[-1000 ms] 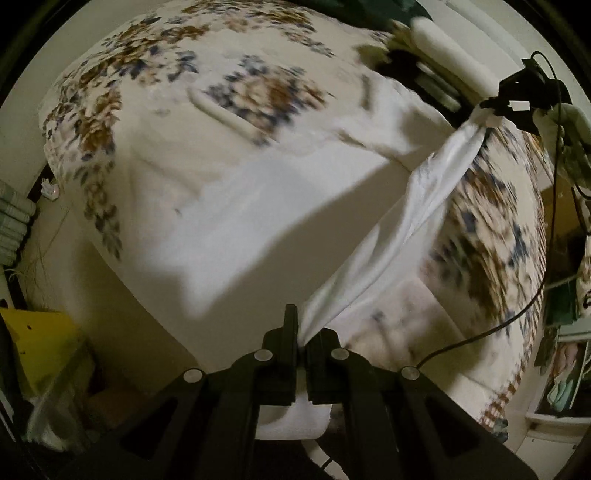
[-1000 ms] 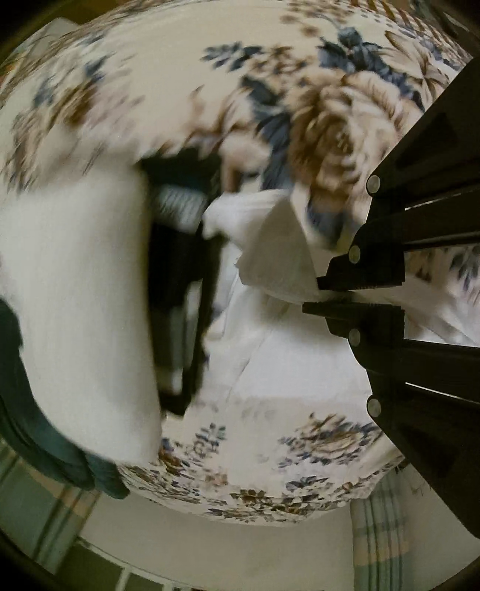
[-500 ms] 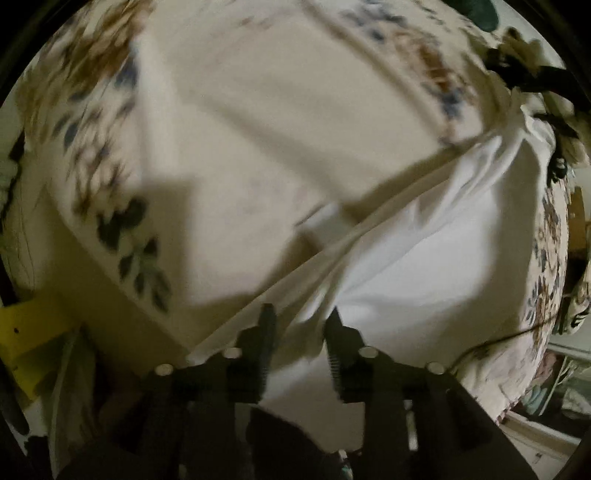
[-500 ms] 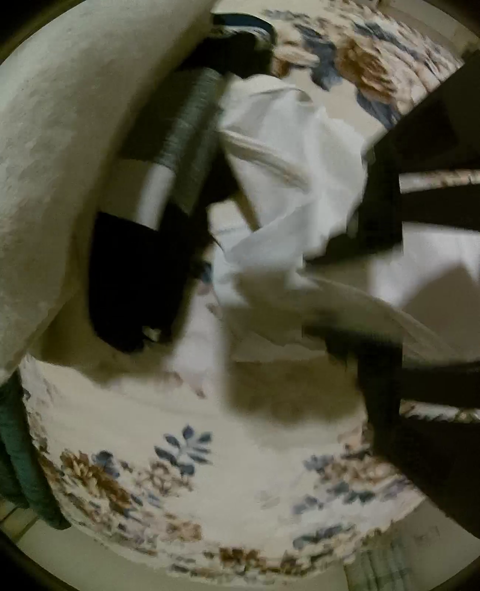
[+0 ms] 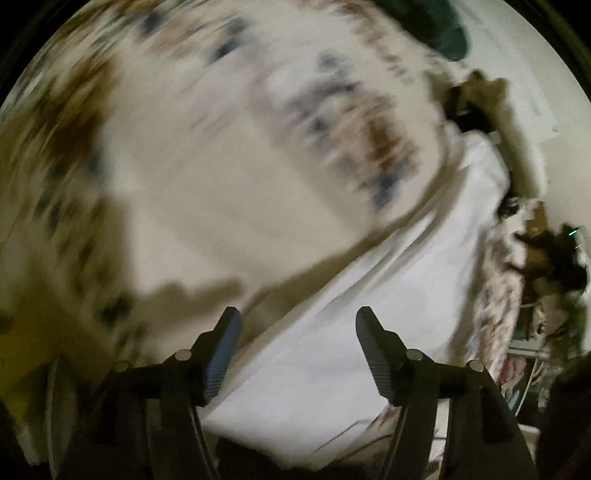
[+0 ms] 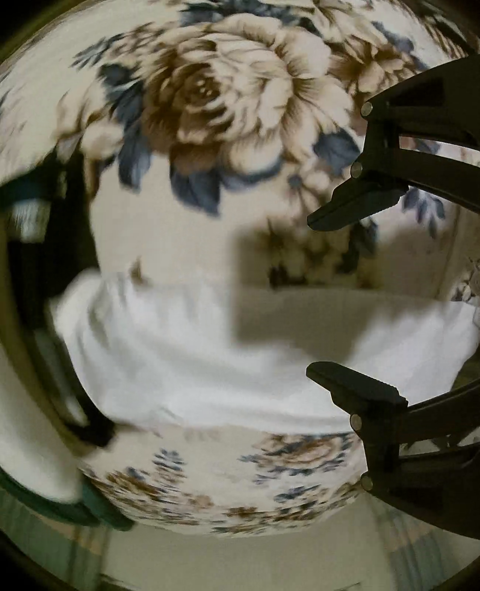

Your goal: Fold small clothes

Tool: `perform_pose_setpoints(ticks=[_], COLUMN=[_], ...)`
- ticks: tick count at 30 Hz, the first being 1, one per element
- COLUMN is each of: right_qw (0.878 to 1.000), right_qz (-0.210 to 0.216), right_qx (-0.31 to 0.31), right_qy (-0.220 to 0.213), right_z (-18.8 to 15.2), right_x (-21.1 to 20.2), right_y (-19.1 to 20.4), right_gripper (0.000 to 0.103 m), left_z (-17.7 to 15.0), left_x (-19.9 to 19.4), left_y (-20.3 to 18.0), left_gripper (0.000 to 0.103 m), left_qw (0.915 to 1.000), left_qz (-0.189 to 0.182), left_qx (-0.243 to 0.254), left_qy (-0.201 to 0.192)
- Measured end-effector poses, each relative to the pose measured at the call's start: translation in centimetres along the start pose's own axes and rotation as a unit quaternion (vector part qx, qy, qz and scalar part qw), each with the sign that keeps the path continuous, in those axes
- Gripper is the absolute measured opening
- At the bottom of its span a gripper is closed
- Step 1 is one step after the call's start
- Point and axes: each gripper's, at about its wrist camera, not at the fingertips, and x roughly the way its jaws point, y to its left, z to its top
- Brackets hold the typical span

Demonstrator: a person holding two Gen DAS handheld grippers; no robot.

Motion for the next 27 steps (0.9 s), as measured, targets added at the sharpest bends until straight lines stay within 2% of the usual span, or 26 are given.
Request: perform_pose_setpoints(ticks=[4, 6, 10, 12, 17, 21, 23, 24, 25, 26, 27], right_qw=[0.997, 0.995, 0.991, 0.988, 0.983, 0.979, 0.976, 0.976, 0.977, 0.978, 0.979], right_qz=[0.066, 0.084, 0.119, 0.136, 0.171, 0.191, 0.203, 0.201, 0.197, 0.191, 0.186], right_qx=[0.037, 0.039, 0.050, 0.056, 0.061, 0.070, 0.081, 0.081, 0.077, 0.071, 0.064], right_qy=[-0.022, -0.028, -0.042, -0.044, -0.014, -0.008, -0.023, -0.026, -0.032, -0.038, -0.044], right_z=[2.9, 4.3, 7.3, 8.9, 11.4, 12.4, 12.9, 13.1, 13.2, 13.1, 12.9], right_x=[1.0, 1.5, 2.2, 2.7, 6.1, 8.0, 7.9, 7.8, 7.5, 7.2, 6.8], right_y=[-2.5, -2.6, -3.1, -3.5, -4.0, -3.9, -3.9, -3.7, -3.2, -2.8, -2.4], right_gripper=[0.075, 0.075, 0.075, 0.075, 0.075, 0.075, 0.065, 0.042, 0.031, 0.026, 0.015], left_z=[6.5, 9.7, 15.8, 18.3, 22.0, 23.5, 23.8, 23.9, 24.0, 24.0, 24.0], left_x=[2.3, 4.2, 9.4, 12.4, 19.1, 20.8, 20.4, 20.1, 20.0, 19.8, 19.3], left_y=[-6.7, -11.2, -18.4, -21.5, -24.6, -24.4, -23.9, -23.7, -23.5, -23.2, -22.9], left_gripper=[0.065, 0.065, 0.065, 0.065, 0.065, 0.063, 0.061, 0.040, 0.013, 0.011, 0.009], left_qw=[0.9982, 0.9956, 0.9887, 0.9863, 0.9822, 0.9774, 0.9746, 0.9724, 0.9709, 0.9686, 0.9661], left_qz=[-0.033, -0.043, -0.079, -0.084, -0.086, -0.120, -0.143, -0.153, -0.153, -0.154, -0.162], left_qx=[0.047, 0.081, 0.127, 0.142, 0.156, 0.158, 0.158, 0.163, 0.171, 0.180, 0.188], left_qy=[-0.019, -0.021, 0.000, 0.013, 0.059, 0.073, 0.069, 0.066, 0.069, 0.074, 0.071])
